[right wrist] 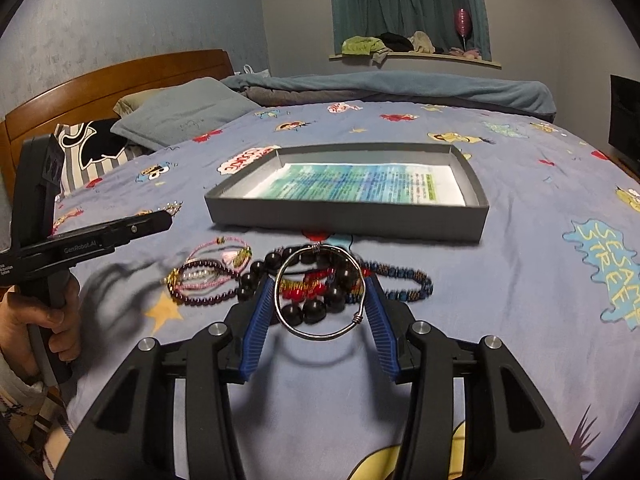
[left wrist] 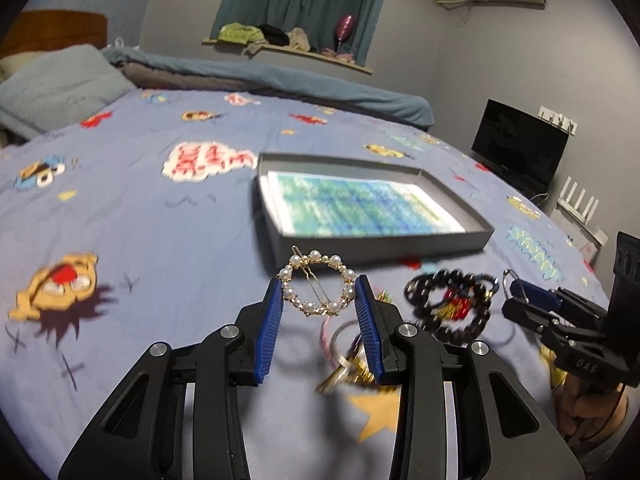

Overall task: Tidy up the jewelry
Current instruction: 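Carry both held pieces into the gray box and open both tools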

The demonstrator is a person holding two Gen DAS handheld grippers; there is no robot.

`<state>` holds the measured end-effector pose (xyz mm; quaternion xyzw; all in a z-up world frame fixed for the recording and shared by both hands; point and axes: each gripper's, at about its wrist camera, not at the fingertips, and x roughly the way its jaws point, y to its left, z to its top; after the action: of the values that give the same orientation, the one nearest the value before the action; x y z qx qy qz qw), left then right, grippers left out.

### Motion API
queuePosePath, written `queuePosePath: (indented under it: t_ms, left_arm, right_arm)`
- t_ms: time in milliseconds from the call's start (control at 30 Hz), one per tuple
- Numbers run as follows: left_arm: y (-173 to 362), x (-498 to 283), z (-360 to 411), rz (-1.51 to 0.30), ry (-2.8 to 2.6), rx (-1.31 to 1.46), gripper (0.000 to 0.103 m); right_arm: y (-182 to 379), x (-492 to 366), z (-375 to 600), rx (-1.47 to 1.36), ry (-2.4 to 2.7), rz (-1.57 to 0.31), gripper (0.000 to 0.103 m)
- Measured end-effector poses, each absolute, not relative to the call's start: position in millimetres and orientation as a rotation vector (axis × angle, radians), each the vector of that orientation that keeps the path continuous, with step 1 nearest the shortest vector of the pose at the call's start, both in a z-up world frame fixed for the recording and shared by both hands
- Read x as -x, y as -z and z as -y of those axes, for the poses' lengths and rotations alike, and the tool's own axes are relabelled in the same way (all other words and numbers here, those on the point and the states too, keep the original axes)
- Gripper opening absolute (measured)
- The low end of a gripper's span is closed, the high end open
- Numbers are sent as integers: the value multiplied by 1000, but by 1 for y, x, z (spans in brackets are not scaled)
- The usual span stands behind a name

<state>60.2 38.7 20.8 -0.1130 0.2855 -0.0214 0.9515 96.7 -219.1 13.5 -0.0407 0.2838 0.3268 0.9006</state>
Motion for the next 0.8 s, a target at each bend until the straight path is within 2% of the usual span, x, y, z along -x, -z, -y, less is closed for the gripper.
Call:
queuePosePath:
  t_ms: [467,800]
  left_arm:
    - [-42,-130,-20,-583,35,162,38]
    - [-25,-175,-13,-660,34,107,38]
  right_arm:
    - [-47,-178,218,81,-652,-591,46]
    - [-34,-243,195,111,-616,-691,46]
